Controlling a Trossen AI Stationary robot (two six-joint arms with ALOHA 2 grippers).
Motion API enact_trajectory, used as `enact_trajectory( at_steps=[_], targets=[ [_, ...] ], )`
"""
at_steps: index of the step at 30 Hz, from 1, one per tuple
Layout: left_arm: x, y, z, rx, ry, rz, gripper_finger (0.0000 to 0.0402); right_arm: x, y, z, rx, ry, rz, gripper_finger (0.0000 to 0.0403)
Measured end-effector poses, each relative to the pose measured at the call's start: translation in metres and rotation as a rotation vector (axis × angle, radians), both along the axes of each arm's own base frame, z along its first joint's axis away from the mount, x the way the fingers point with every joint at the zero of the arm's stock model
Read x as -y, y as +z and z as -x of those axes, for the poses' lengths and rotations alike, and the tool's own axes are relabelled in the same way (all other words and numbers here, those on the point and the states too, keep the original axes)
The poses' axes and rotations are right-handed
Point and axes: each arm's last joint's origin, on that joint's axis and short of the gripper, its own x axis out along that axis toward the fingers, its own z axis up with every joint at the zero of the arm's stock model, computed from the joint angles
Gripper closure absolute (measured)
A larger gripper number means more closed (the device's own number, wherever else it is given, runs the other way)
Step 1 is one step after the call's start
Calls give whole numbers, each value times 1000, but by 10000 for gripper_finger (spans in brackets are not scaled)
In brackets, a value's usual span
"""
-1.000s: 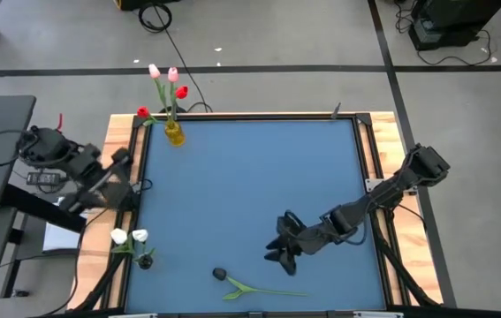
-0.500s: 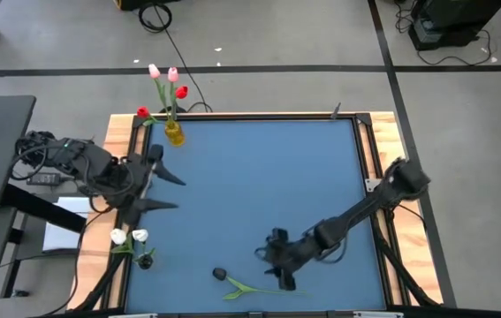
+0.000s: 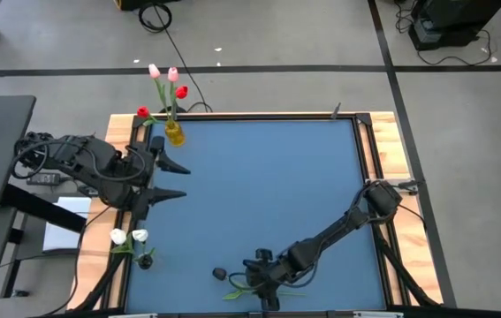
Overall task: Sort flowers into vase by color
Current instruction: Put the black flower into the transparent vase
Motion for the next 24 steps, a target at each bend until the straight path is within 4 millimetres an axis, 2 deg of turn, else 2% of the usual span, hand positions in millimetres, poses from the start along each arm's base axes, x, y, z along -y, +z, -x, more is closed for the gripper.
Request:
enact_trajectory(
  at_steps=[4,8,18,24],
  targets=[
    [0,0,0,-3,6,28,139,-5,-3,0,10,20,-7,201],
    [1,-1,-2,-9,11,28,139,0,-7,5,-50,7,56,217],
    [1,-1,-2,-5,9,-4,139,8,-10,4,-72,43,107,282],
    [0,-1,-1,-3,17,-8,139,5,-13,-4,19,126,104,299]
  ],
)
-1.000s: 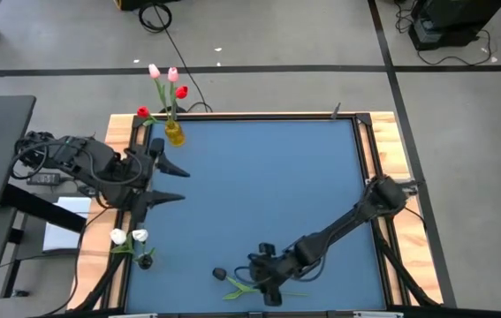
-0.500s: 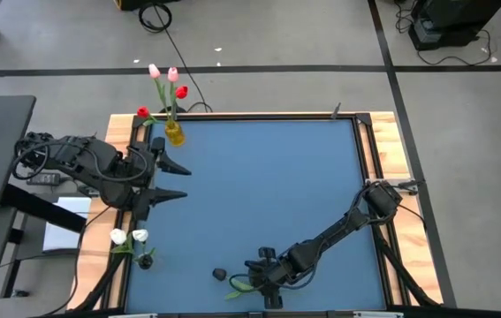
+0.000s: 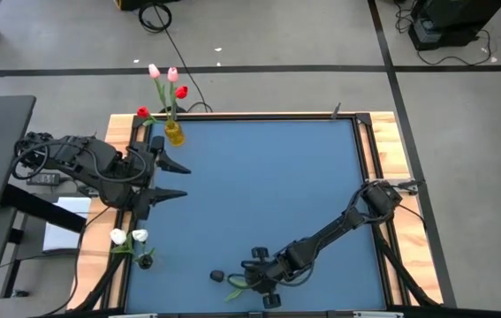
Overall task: Sort flowers into vase by color
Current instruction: Put the black flower into the transparent vase
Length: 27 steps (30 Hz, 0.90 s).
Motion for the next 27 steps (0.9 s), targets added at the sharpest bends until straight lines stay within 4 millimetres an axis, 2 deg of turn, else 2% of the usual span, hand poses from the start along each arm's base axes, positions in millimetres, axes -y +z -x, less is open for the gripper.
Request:
enact_trajectory(
  at_steps=[6,10,13,16,19,23,27],
  targets=[
    [0,-1,1,-6,-6,-26,139,0,-27,-8,-42,-13,-55,303],
    [-2,2,6,12,-6,-20,139,2,-25,-8,-37,-46,-54,351],
    [-5,4,11,27,-3,-15,139,10,-11,-12,-16,-81,-69,388],
    [-7,6,17,43,-1,-6,139,27,2,-15,2,-185,-23,382],
    [-10,8,23,62,22,21,139,51,25,-24,85,-319,1,387],
    [-15,9,32,69,99,60,139,75,54,-35,208,-453,-33,393],
    [-19,6,38,40,160,149,139,99,87,-48,410,-559,-110,393]
  ],
)
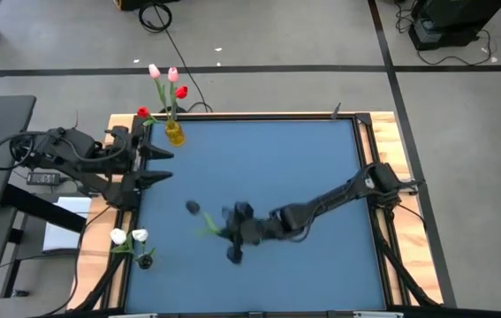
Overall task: Sort flowers into vase by color
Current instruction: Put the black flower into the transparent vase
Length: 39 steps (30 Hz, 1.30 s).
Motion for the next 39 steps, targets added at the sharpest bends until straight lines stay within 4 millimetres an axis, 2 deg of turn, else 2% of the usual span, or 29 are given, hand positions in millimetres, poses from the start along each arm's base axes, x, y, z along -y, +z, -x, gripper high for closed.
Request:
enact_trajectory(
  at_steps=[3,7,10,13,17,22,26,33,39],
  targets=[
    [0,-3,1,-26,30,102,139,20,29,-8,180,-80,-49,393],
    [-2,-7,1,-60,83,144,139,45,60,-11,374,-224,-73,393],
    [-3,-9,2,-72,114,178,139,62,82,-10,500,-269,-56,393],
    [-2,-11,2,-90,127,217,139,74,94,-10,584,-280,-7,393],
    [2,-14,-7,-121,104,223,139,81,107,-11,709,-155,56,393],
    [7,-18,-20,-147,101,189,139,86,118,-9,820,-149,98,393],
    [11,-13,-29,-98,83,166,139,91,127,-6,911,-165,99,393],
    [9,0,-34,28,69,81,139,91,125,-7,901,-91,107,393],
    [4,-2,-44,13,53,94,139,90,125,-8,903,-35,103,393]
  ],
)
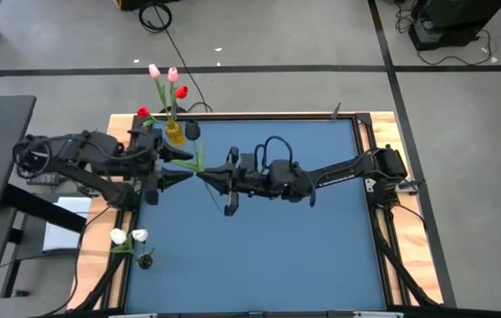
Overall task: Sort flowers into vase by color
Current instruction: Put the black flower into the transparent vase
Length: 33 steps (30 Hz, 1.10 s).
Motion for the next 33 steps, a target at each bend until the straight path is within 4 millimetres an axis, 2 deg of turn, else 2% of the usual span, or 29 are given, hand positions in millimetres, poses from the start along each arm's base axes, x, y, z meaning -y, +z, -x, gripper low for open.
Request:
enact_trajectory(
  at_steps=[6,9,11,14,18,20,22,28,30,33],
  targets=[
    [0,-5,-22,-17,-25,-24,139,0,0,0,-1,-1,0,393],
    [0,-6,-24,-30,-27,-55,144,0,0,0,2,-1,-1,393],
    [-1,-5,-23,-23,-28,-60,162,0,1,0,6,-2,-1,393],
    [-3,-3,-20,-17,-28,-104,213,0,1,0,7,-3,-2,393],
    [-4,-2,-18,-17,-43,-198,311,0,0,0,2,9,-17,389],
    [-3,-3,-18,-23,-55,-242,361,1,-1,-1,-10,15,-36,378],
    [-3,-3,-19,-27,-68,-270,388,1,-2,-1,-19,16,-51,360],
    [-3,-2,-15,-36,-98,-411,390,4,-3,-1,-28,-64,-110,288],
    [-4,-1,-6,-37,-111,-424,393,5,-4,-1,-30,-84,-152,267],
    [-7,0,21,-43,-150,-360,394,6,-8,-2,-58,-106,-252,247]
  ],
)
